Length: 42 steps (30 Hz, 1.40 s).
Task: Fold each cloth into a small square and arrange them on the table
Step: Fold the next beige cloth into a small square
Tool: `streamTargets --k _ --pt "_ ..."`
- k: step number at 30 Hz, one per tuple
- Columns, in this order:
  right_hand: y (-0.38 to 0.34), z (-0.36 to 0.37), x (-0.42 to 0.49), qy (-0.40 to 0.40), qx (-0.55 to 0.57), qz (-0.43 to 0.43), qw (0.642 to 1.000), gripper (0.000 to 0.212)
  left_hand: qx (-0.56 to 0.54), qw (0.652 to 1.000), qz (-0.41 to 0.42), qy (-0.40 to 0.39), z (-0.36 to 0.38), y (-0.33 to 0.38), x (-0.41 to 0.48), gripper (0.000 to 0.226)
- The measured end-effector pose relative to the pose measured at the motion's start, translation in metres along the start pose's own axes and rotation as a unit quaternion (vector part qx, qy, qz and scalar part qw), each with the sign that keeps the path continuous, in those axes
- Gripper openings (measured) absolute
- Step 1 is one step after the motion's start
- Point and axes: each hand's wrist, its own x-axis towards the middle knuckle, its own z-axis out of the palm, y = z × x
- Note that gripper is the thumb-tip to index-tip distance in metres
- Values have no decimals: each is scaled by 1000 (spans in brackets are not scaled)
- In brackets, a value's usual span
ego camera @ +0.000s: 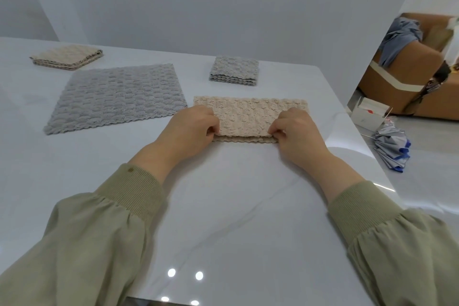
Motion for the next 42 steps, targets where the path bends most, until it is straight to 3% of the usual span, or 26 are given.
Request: streamTargets --k 3,10,13,17,21,27,33,35,39,42 --pt "1 1 -1 -45 3 10 999 19 10 999 -39 -25 0 0 0 16" --pt "-6 -1 -3 -71 69 50 994 20 56 992 -89 -66 -3 8 1 12" --pt "-9 -7 -5 -18 129 151 980 24 73 993 -94 -4 4 15 7 28" --pt "8 -16 -8 106 29 309 945 22 72 991 -88 72 24 40 23 39" --pt "31 -22 -16 -15 -90 430 898 33 52 985 -165 -2 38 70 40 45" --pt "30 -19 -15 -63 -144 398 904 31 57 958 -233 -157 54 70 47 62" --pt "24 -26 -13 51 -164 361 917 20 80 949 -245 -183 50 70 45 66" --pt "23 -26 -13 28 -177 363 914 20 85 947 -247 -188 50 70 45 67" --pt "27 -24 -14 -90 -190 399 892 26 87 944 -251 -194 48 67 45 71" --pt "26 -22 -13 -59 -197 382 901 27 87 942 -253 -205 45 66 44 73"
